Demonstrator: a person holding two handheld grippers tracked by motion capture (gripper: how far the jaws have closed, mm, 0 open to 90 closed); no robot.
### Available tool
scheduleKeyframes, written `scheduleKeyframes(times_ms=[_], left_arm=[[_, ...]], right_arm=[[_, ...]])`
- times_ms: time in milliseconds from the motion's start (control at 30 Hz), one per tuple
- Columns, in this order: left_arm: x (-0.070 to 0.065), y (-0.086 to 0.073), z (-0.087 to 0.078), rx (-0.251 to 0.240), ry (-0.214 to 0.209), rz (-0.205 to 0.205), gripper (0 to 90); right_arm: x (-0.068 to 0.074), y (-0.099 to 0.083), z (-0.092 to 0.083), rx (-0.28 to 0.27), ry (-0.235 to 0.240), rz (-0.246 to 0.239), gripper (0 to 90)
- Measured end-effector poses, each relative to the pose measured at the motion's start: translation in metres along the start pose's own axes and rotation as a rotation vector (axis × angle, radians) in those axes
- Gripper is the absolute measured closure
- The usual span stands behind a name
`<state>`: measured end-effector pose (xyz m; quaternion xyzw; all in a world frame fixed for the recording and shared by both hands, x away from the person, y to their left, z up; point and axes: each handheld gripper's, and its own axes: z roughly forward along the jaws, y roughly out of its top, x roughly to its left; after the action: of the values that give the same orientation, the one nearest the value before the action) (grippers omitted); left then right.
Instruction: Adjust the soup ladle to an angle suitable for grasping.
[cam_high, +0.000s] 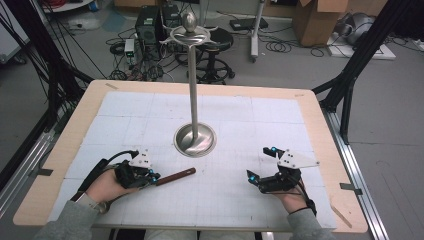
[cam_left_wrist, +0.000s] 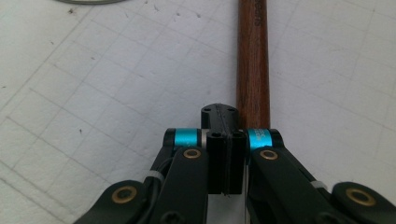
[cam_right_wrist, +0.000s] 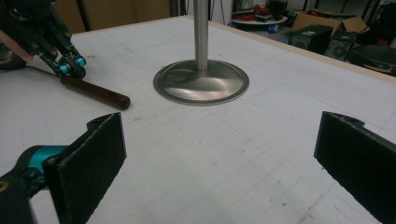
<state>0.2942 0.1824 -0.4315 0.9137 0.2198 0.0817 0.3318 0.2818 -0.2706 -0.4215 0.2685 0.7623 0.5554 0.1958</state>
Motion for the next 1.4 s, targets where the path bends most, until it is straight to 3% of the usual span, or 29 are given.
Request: scheduleKeyframes(times_ms=[433,567,800,833,867,900,1000,1300,1367,1400], left_arm=[[-0.012,0.001,0.000,0.008,-0.043,0.054,89.8],[-0.015,0.001,0.000,0.003,-0.043,0.088,89.7],[-0.015,0.002,0.000,-0.005,-0.035,0.099,89.8],[-0.015,0.003,-0.001,-0.010,-0.025,0.104,89.7],[-0.015,0.006,-0.006,-0.055,0.010,0.106,89.7],[-0.015,0.006,-0.006,-0.055,0.010,0.106,89.8],[-0.015,0.012,-0.019,-0.120,0.054,0.095,89.7],[-0.015,0.011,-0.042,-0.178,0.047,0.069,86.4],[-0.014,0.008,-0.045,-0.182,0.041,0.060,83.1],[-0.014,0.004,-0.047,-0.190,0.040,0.042,73.0]], right_arm=[[0.000,0.000,0.000,0.000,0.000,0.000,1.1],[0.000,0.000,0.000,0.001,0.001,-0.003,1.1],[0.000,0.000,0.000,0.007,0.003,-0.003,1.0],[0.000,0.000,0.000,0.006,0.004,0.000,1.1],[0.000,0.000,0.000,0.006,0.004,0.002,1.1],[0.000,0.000,0.000,0.005,0.005,0.001,1.1],[0.000,0.000,0.000,0.006,0.004,-0.001,1.1],[0.000,0.000,0.000,0.005,0.005,0.002,1.1],[0.000,0.000,0.000,0.002,0.002,-0.001,1.1],[0.000,0.000,0.000,0.001,0.003,0.001,1.1]])
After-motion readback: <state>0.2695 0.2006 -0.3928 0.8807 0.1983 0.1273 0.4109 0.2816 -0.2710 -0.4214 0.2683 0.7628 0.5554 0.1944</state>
